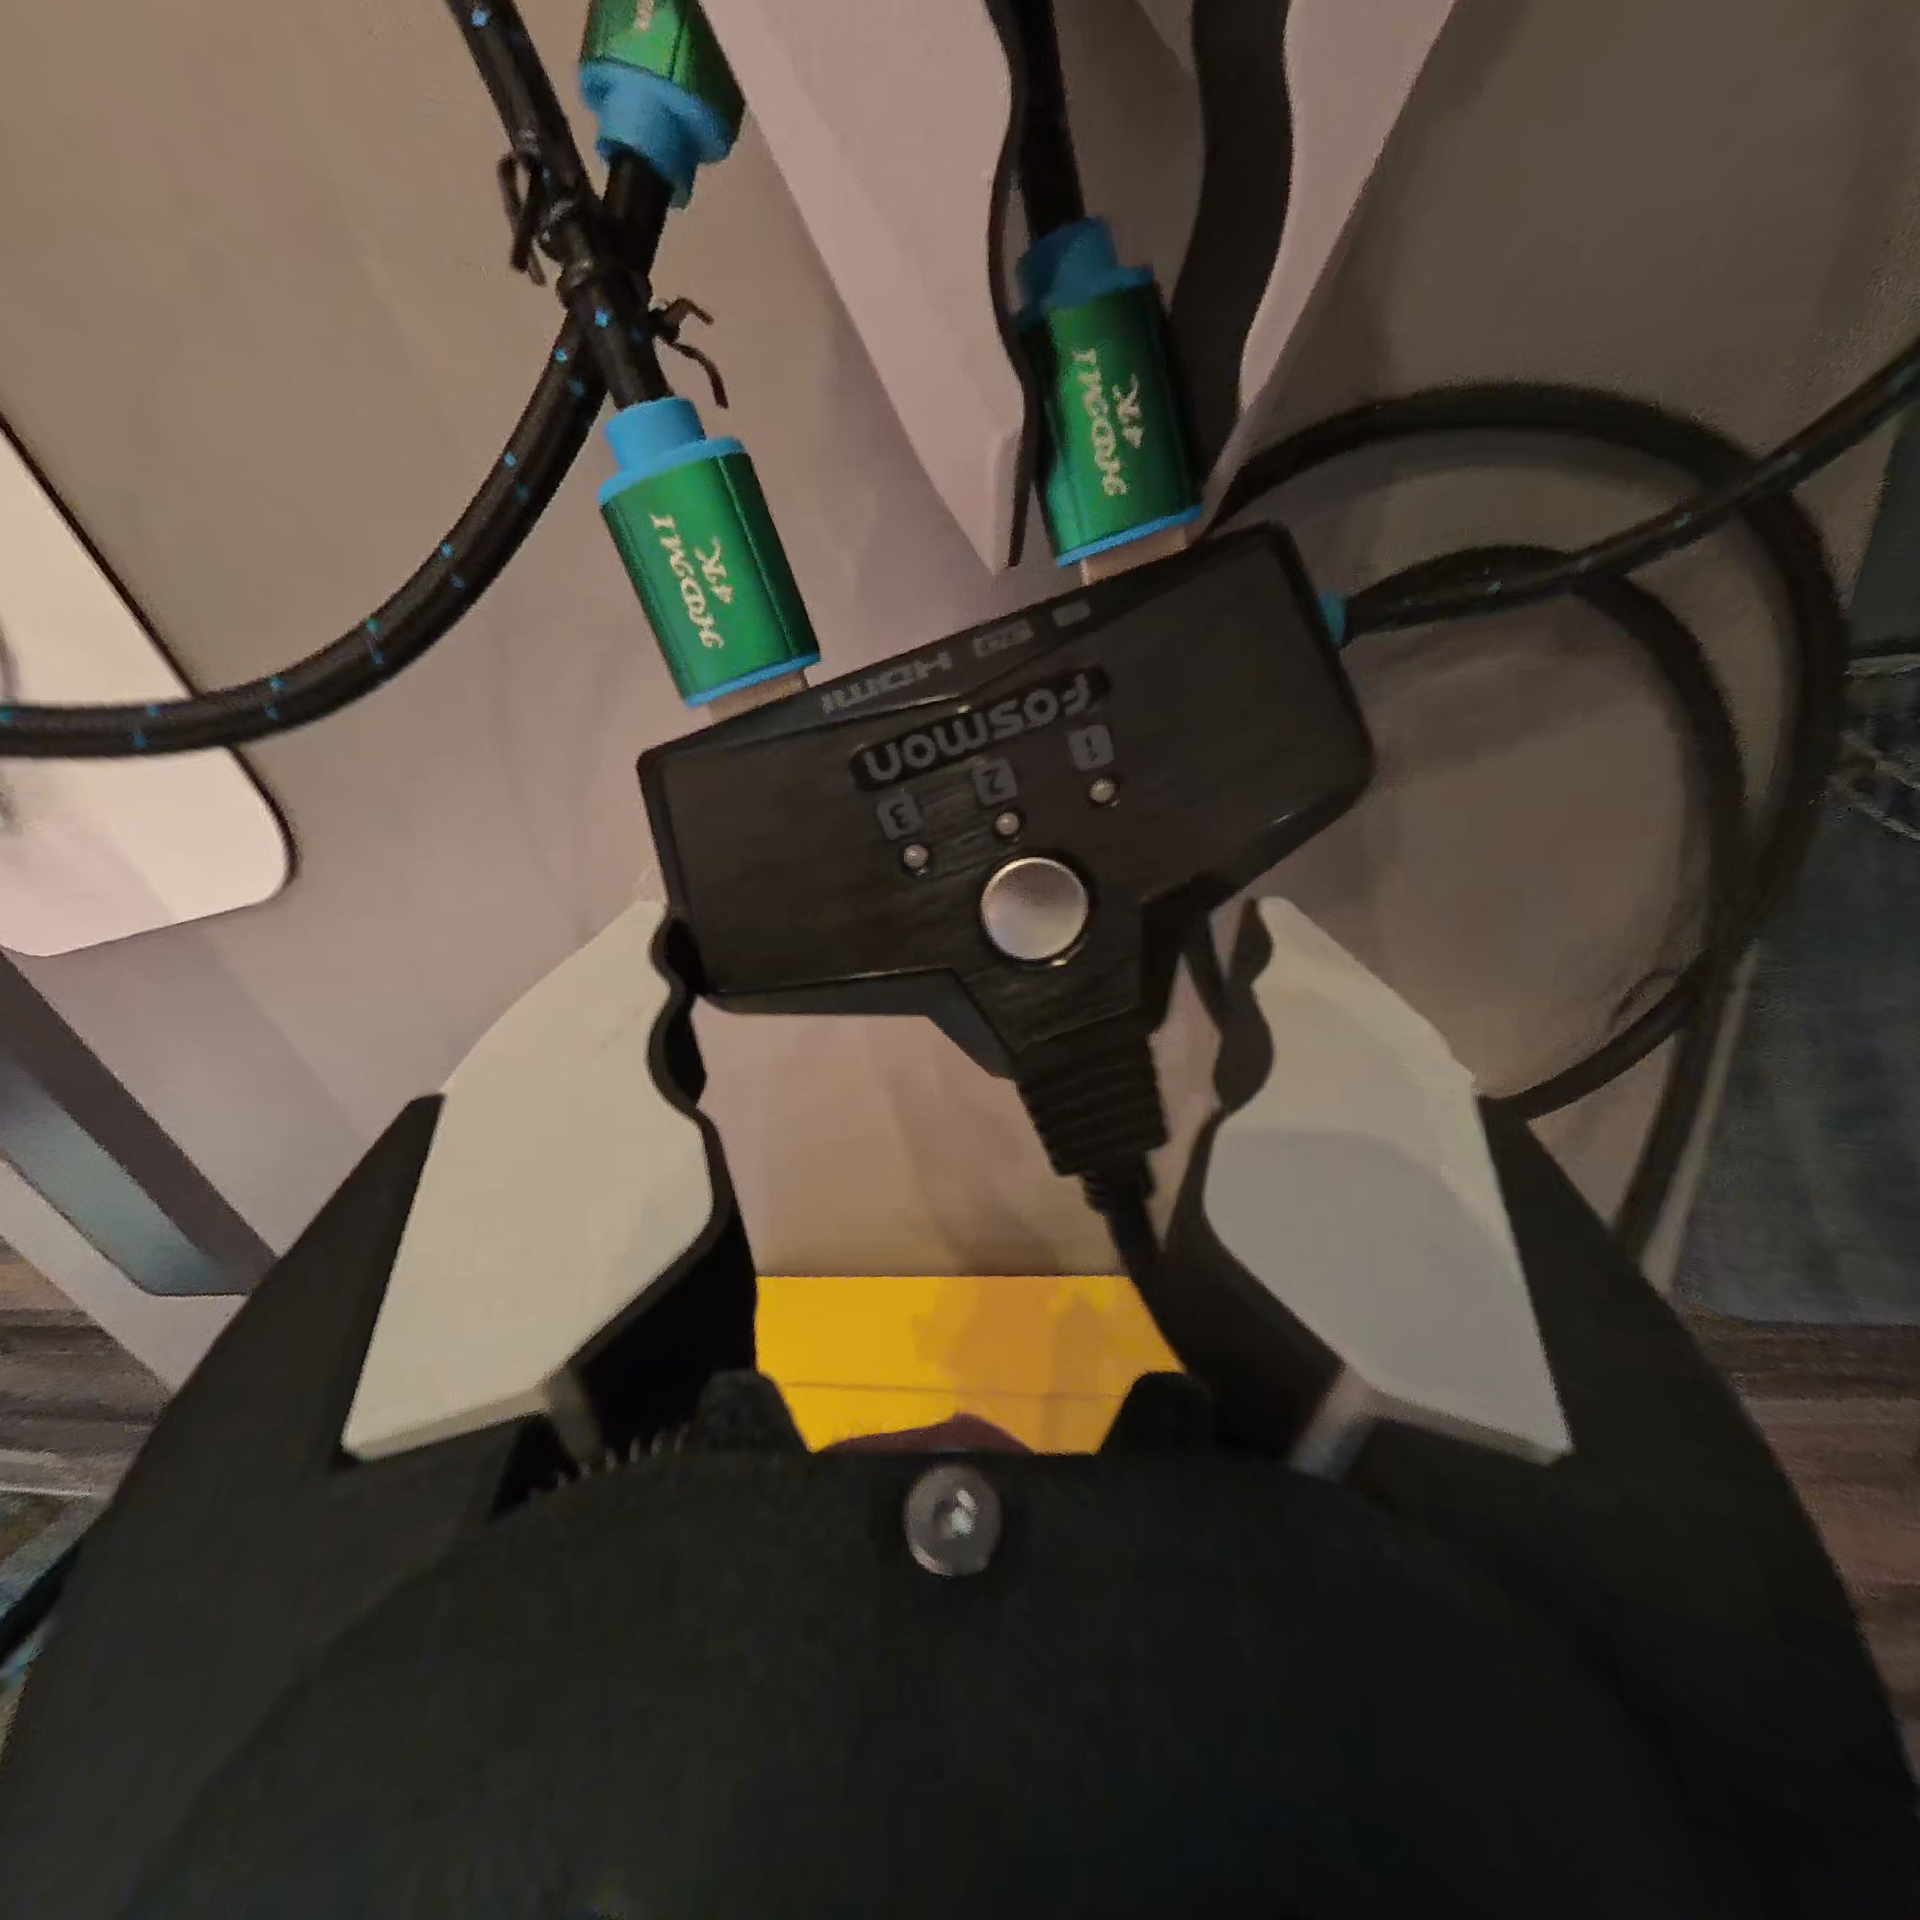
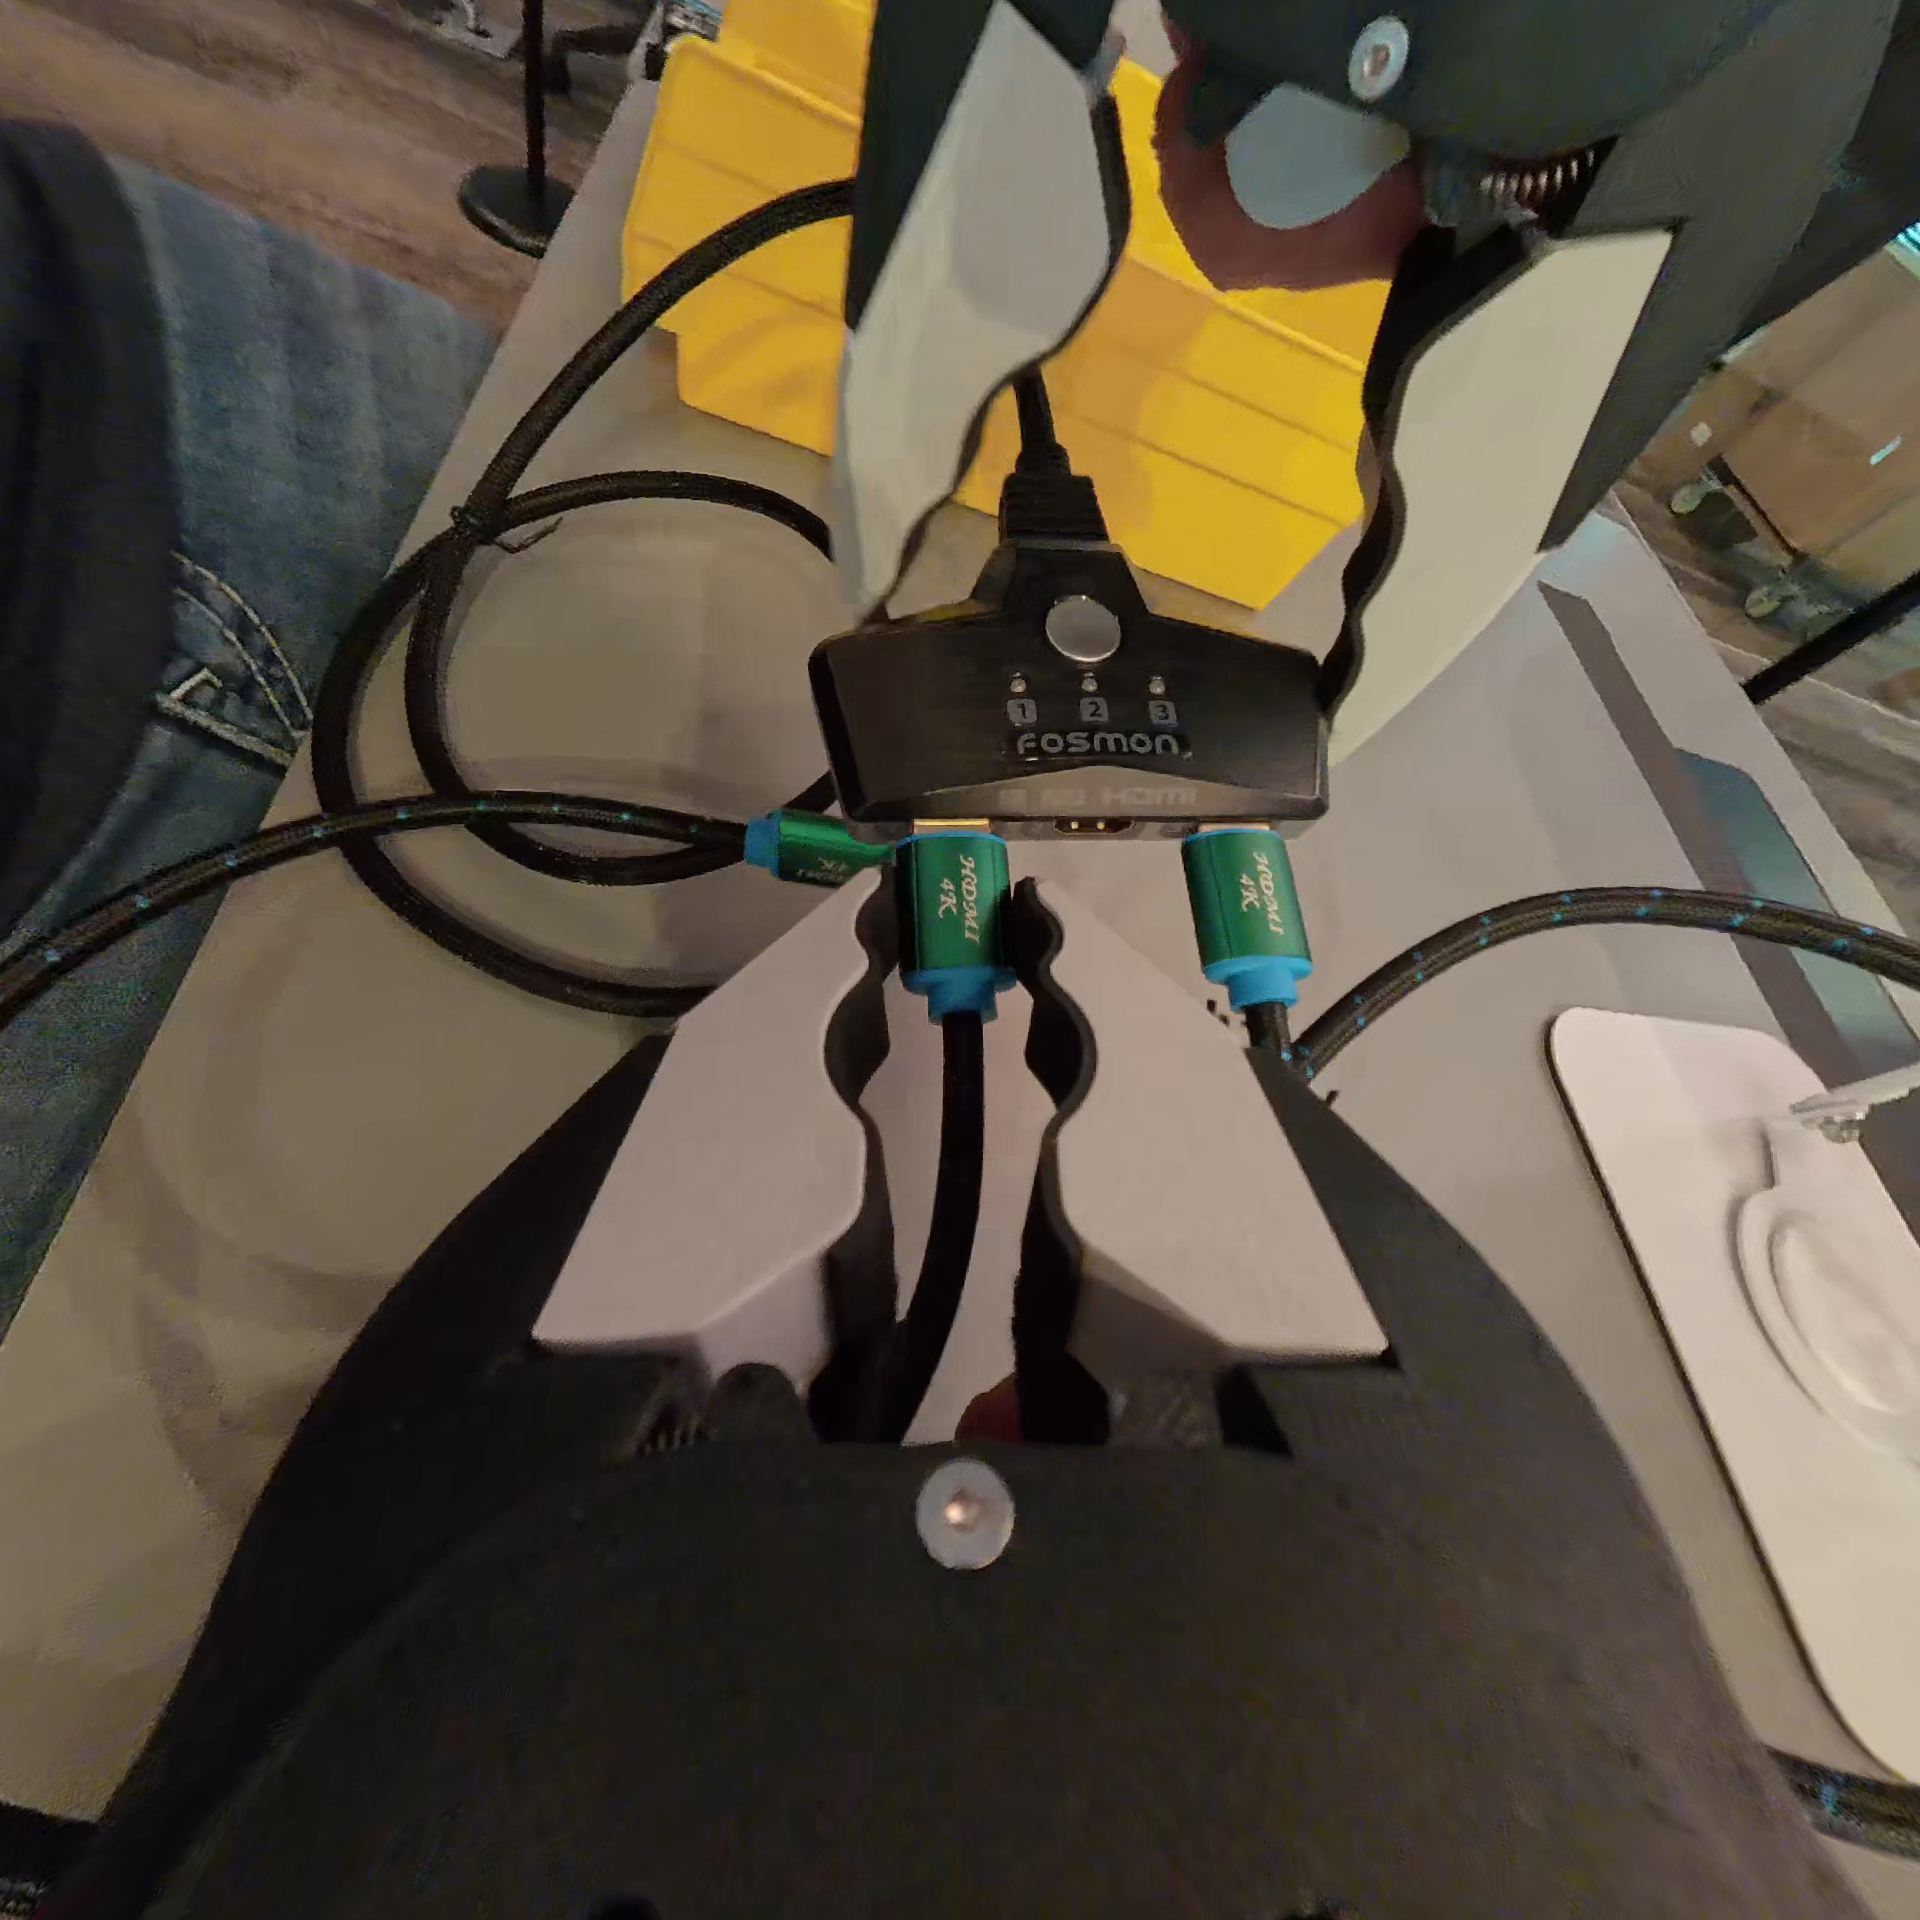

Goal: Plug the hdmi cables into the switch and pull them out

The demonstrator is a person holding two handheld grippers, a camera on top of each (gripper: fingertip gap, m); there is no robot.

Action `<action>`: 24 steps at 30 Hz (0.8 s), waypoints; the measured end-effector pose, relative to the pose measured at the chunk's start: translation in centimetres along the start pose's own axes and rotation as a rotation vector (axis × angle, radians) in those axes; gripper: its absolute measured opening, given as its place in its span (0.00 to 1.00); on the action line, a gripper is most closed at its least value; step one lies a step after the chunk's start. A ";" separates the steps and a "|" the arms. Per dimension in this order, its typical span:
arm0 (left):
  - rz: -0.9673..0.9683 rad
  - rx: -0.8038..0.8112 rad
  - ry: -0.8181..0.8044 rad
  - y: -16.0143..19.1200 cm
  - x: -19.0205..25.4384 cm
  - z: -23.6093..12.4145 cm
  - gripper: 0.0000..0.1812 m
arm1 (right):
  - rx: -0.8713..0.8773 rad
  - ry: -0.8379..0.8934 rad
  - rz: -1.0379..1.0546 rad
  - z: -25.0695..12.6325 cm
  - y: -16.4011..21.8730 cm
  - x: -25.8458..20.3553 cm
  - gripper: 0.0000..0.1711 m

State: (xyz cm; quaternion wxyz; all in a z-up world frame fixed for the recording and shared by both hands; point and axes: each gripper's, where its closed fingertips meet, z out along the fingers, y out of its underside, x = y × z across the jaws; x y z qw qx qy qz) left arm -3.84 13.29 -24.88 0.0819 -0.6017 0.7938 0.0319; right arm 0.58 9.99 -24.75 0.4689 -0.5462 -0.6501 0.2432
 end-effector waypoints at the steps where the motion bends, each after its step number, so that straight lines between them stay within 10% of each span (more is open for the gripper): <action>1: -0.016 0.004 0.011 -0.1 0.1 0.0 0.57 | -0.005 0.010 0.016 0.1 0.2 0.1 0.11; 7: -0.047 -0.015 -0.059 -1.3 -0.3 0.9 0.81 | -0.009 0.037 0.083 0.5 0.3 0.5 0.10; 24: -0.069 -0.075 0.022 -0.9 0.6 3.3 0.78 | 0.068 0.073 0.147 1.1 -1.8 0.2 0.11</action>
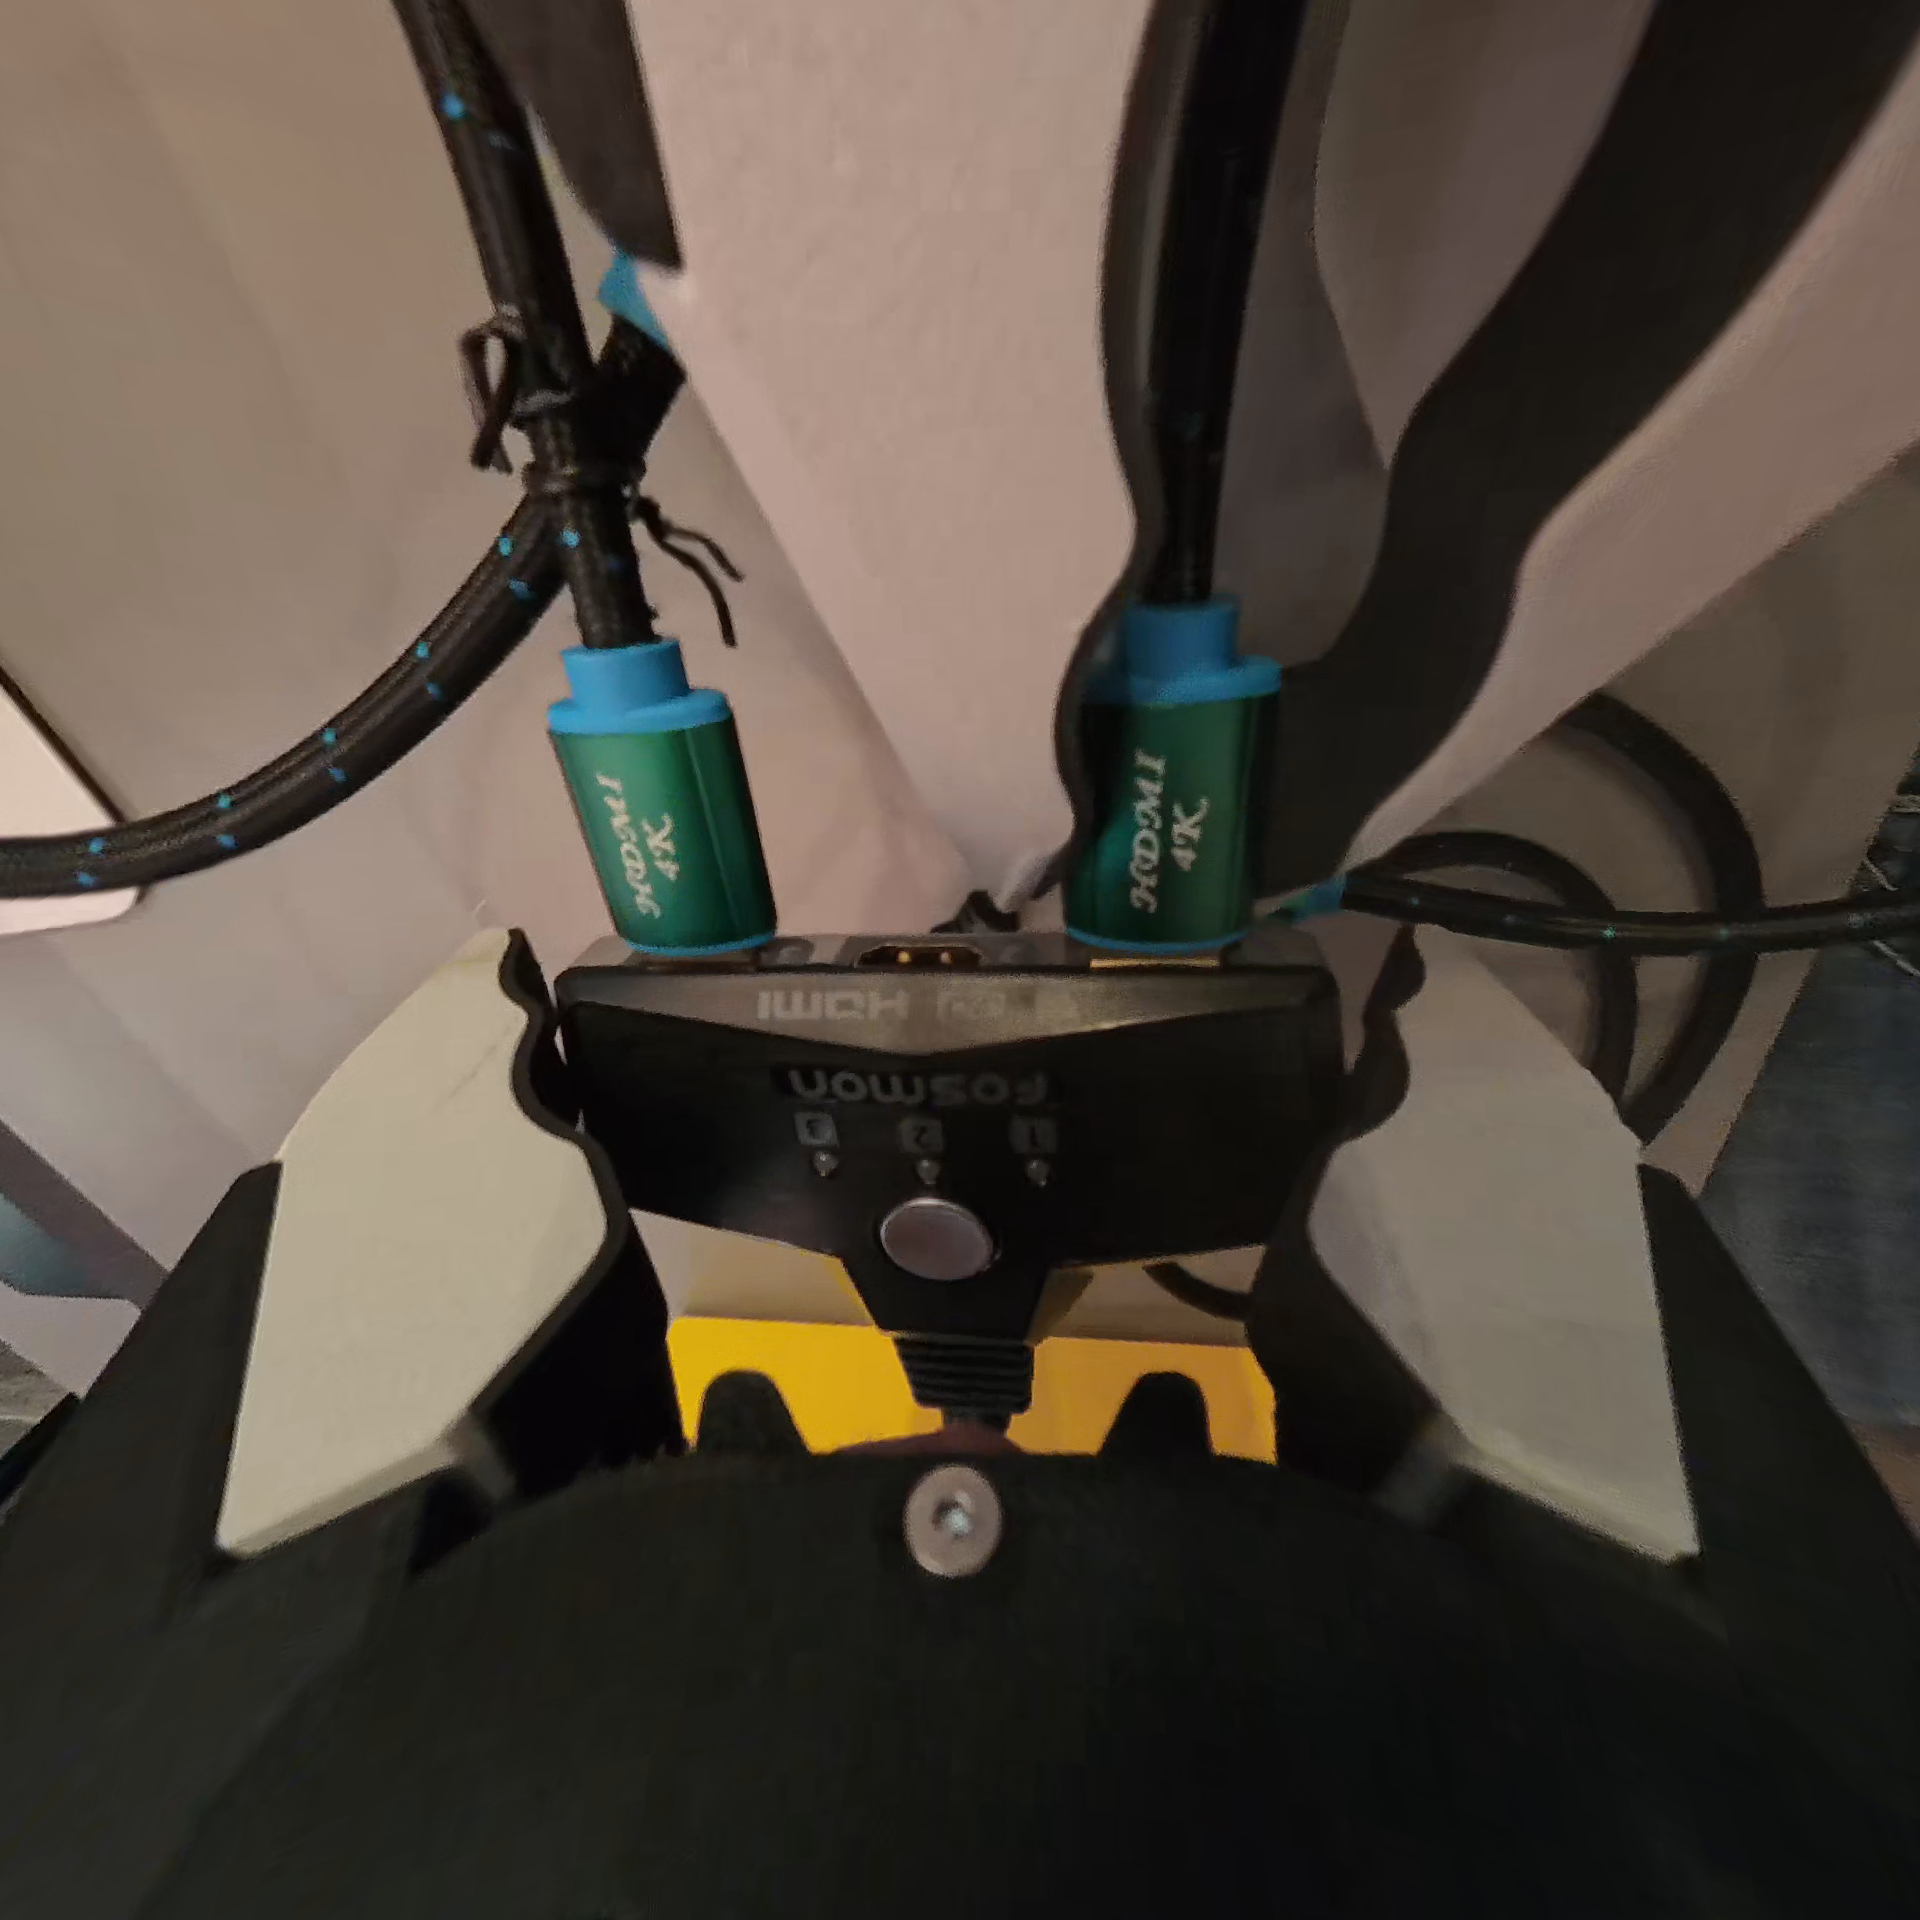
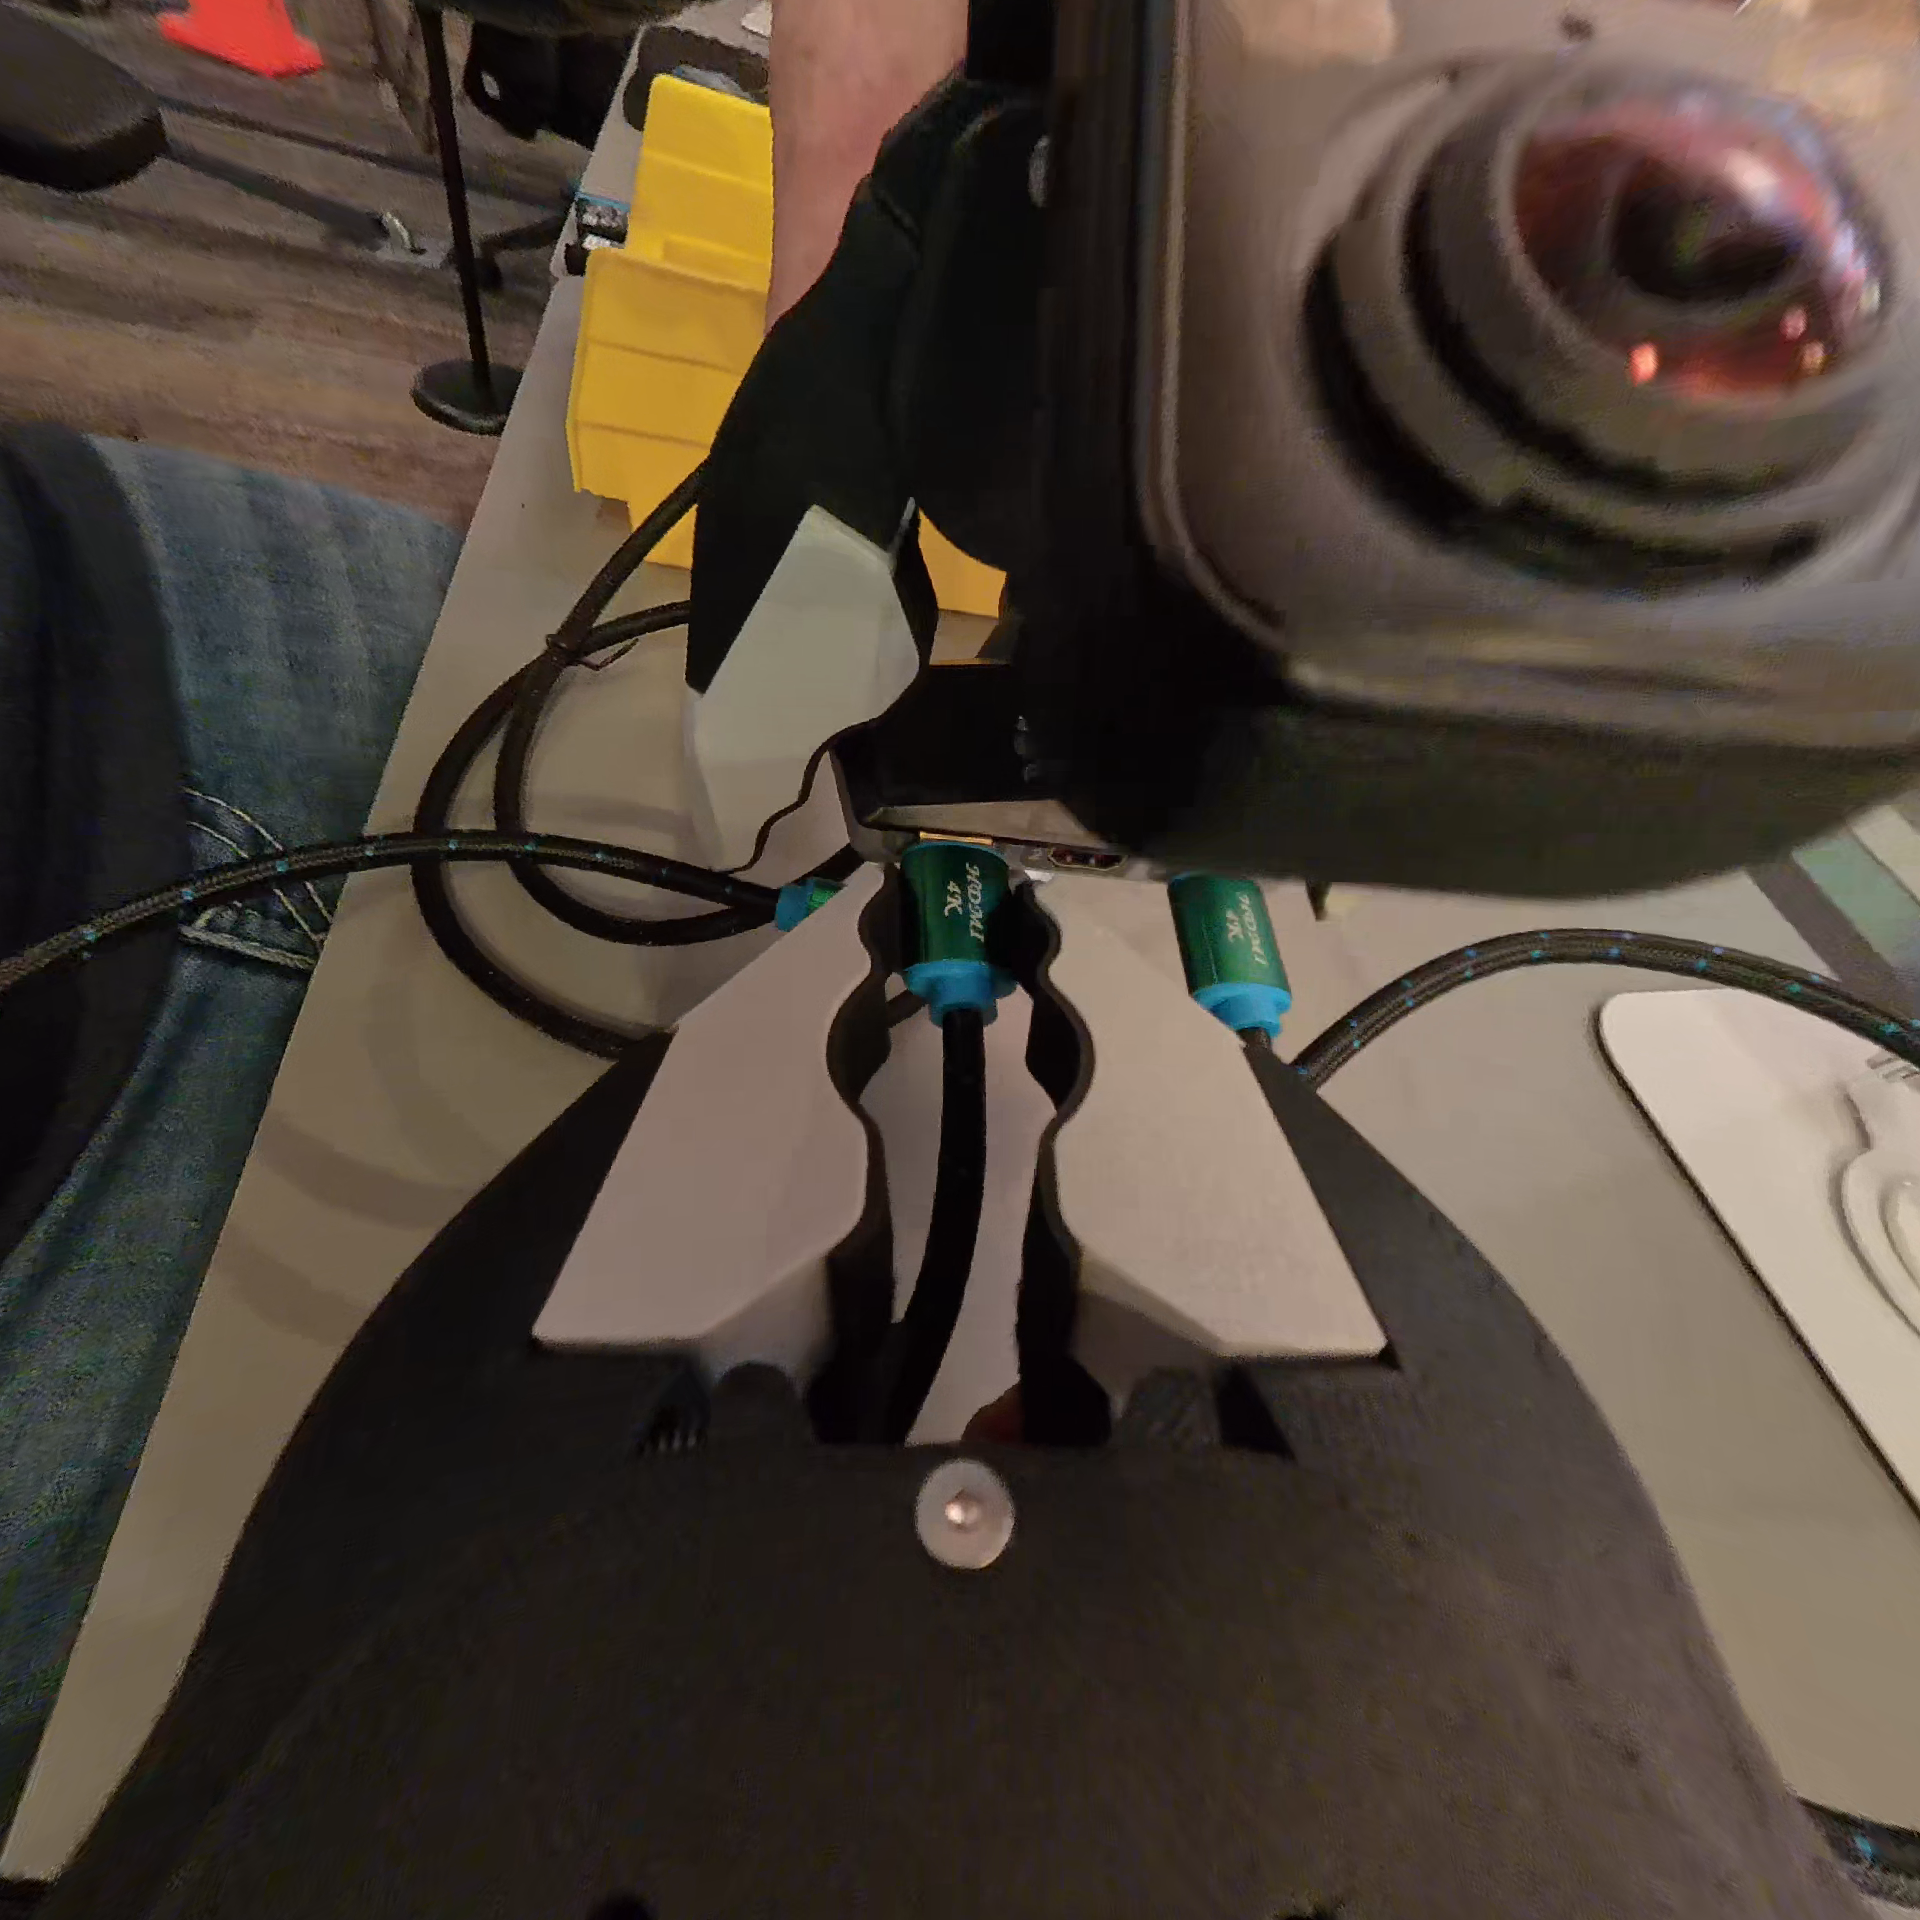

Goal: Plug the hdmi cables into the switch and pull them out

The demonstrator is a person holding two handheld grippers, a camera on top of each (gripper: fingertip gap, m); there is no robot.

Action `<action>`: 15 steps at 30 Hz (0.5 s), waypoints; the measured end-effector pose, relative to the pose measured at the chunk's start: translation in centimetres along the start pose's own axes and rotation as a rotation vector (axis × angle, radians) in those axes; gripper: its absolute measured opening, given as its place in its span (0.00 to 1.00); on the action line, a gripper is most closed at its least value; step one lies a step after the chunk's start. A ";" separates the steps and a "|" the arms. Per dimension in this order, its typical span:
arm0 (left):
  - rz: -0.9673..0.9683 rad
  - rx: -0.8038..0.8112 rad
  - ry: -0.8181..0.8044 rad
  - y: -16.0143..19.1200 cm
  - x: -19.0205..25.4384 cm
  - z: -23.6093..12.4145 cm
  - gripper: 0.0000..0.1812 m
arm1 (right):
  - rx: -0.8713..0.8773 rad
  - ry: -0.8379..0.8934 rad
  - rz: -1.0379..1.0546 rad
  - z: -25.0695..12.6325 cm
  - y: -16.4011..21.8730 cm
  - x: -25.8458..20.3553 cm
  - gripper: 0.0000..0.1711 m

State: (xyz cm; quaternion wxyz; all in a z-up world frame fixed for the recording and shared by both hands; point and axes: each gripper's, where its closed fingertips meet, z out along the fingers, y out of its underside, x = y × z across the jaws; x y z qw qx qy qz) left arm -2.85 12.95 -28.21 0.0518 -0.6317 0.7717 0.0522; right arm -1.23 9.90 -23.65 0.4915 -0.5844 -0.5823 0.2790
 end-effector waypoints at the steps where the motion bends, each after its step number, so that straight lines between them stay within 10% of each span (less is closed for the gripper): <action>1: -0.002 0.011 0.005 -0.1 0.1 0.0 0.78 | 0.005 -0.008 0.016 0.0 0.0 0.0 0.11; 15: -0.043 0.040 -0.007 1.2 0.1 0.9 0.71 | 0.111 0.015 0.156 -2.5 0.0 1.2 0.07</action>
